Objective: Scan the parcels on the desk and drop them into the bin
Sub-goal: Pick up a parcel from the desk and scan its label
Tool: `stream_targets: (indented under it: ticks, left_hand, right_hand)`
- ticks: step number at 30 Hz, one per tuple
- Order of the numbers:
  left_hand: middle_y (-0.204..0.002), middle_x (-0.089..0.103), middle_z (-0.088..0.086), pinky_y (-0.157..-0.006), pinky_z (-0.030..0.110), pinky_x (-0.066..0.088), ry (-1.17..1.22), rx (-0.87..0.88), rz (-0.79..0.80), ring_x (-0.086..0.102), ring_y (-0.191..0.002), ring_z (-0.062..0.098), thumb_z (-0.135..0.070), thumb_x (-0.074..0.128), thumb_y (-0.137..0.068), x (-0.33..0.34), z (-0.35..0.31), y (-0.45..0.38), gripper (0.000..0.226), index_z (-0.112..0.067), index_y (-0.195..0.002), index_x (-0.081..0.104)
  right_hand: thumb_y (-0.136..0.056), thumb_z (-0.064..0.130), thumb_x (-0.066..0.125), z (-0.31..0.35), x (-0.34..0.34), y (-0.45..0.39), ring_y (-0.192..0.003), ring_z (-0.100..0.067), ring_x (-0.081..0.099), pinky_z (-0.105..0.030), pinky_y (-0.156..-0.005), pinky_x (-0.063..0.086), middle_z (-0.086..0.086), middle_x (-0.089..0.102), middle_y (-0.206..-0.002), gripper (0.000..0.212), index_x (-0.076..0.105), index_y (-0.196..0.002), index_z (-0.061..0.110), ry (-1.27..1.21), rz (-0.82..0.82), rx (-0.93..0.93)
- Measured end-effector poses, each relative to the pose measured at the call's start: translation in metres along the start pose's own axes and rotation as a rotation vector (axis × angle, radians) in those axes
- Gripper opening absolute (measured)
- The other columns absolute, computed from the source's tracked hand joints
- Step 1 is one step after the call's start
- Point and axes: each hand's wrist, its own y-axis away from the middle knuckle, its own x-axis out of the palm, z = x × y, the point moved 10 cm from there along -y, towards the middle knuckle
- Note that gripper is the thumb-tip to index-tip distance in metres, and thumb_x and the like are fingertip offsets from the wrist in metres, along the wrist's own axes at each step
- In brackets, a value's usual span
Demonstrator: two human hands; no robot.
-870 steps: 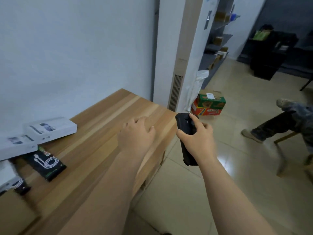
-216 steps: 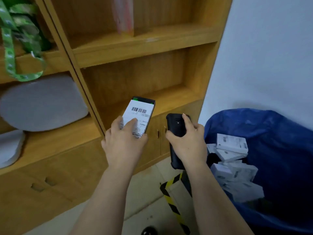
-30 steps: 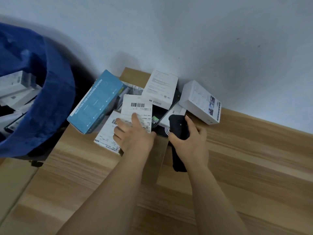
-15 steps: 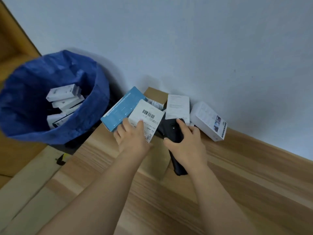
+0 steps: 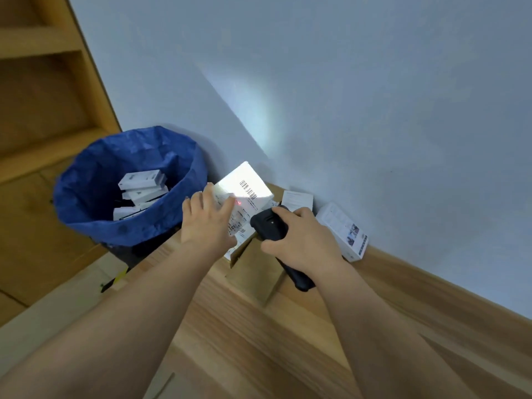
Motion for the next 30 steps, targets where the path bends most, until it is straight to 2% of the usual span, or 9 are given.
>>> stream_targets:
  ticks: [4,9,12,16,19,24,28,30]
  left_hand:
    - [-0.156,0.007,0.021,-0.116,0.052,0.019,-0.016,-0.015,-0.024,0.021,-0.139,0.041,-0.056,0.068,-0.077,-0.017,0.001,0.010,0.090,-0.031,-0.150,0.020]
    - [-0.157,0.004,0.021,-0.117,0.051,0.019,-0.042,-0.042,-0.022,0.019,-0.140,0.040,-0.058,0.066,-0.078,-0.024,0.004,0.021,0.093,-0.032,-0.152,0.015]
    - [-0.157,0.005,0.020,-0.116,0.050,0.021,-0.014,-0.066,-0.032,0.020,-0.140,0.039,-0.059,0.068,-0.076,-0.029,0.005,0.028,0.096,-0.032,-0.151,0.015]
    - [-0.156,0.006,0.017,-0.114,0.048,0.023,0.095,-0.183,-0.040,0.021,-0.139,0.038,-0.065,0.069,-0.073,-0.037,0.020,0.034,0.106,-0.029,-0.153,0.009]
    - [-0.156,0.004,0.016,-0.115,0.048,0.018,0.218,-0.302,-0.055,0.016,-0.142,0.037,-0.069,0.068,-0.072,-0.045,0.045,0.039,0.113,-0.026,-0.154,0.004]
    - [-0.155,0.006,0.015,-0.114,0.050,0.019,0.335,-0.434,-0.114,0.016,-0.140,0.038,-0.066,0.071,-0.072,-0.063,0.091,0.050,0.114,-0.025,-0.154,0.003]
    - [-0.152,0.009,0.014,-0.112,0.052,0.022,0.372,-0.534,-0.184,0.018,-0.137,0.039,-0.062,0.073,-0.070,-0.070,0.156,0.066,0.112,-0.024,-0.153,0.009]
    - [-0.152,0.011,0.014,-0.111,0.052,0.023,0.376,-0.579,-0.203,0.019,-0.136,0.039,-0.062,0.073,-0.070,-0.072,0.189,0.075,0.111,-0.023,-0.153,0.010]
  right_hand:
    - [-0.082,0.055,0.062,0.005,-0.016,0.017,-0.111,-0.029,0.056,-0.038,-0.093,0.050,0.001,0.043,-0.129,0.072,0.035,-0.148,0.044,0.052,-0.006,-0.016]
    - [-0.081,0.052,0.063,0.006,-0.032,0.033,-0.101,-0.025,0.054,-0.032,-0.080,0.045,0.001,0.045,-0.121,0.065,0.042,-0.142,0.043,0.089,-0.014,-0.031]
    - [-0.082,0.050,0.064,0.007,-0.040,0.040,-0.109,-0.025,0.056,-0.034,-0.087,0.049,0.003,0.044,-0.127,0.069,0.038,-0.146,0.045,0.003,-0.051,-0.034]
    - [-0.081,0.050,0.066,0.015,-0.044,0.040,-0.114,-0.021,0.055,-0.036,-0.094,0.048,0.006,0.039,-0.134,0.075,0.034,-0.148,0.047,-0.127,-0.123,-0.043]
    - [-0.081,0.048,0.066,0.033,-0.043,0.035,-0.111,-0.020,0.056,-0.034,-0.090,0.049,0.007,0.039,-0.134,0.072,0.035,-0.146,0.048,-0.213,-0.195,-0.069]
    - [-0.083,0.045,0.066,0.068,-0.036,0.024,-0.119,-0.018,0.053,-0.031,-0.086,0.043,0.007,0.035,-0.142,0.076,0.032,-0.151,0.044,-0.335,-0.328,-0.088]
    - [-0.082,0.048,0.068,0.129,-0.013,0.014,-0.120,-0.018,0.053,-0.034,-0.088,0.048,0.005,0.034,-0.144,0.077,0.033,-0.150,0.042,-0.365,-0.363,-0.181]
    - [-0.081,0.049,0.069,0.162,0.002,0.007,-0.119,-0.020,0.054,-0.039,-0.092,0.052,0.004,0.033,-0.144,0.078,0.034,-0.150,0.041,-0.375,-0.364,-0.226]
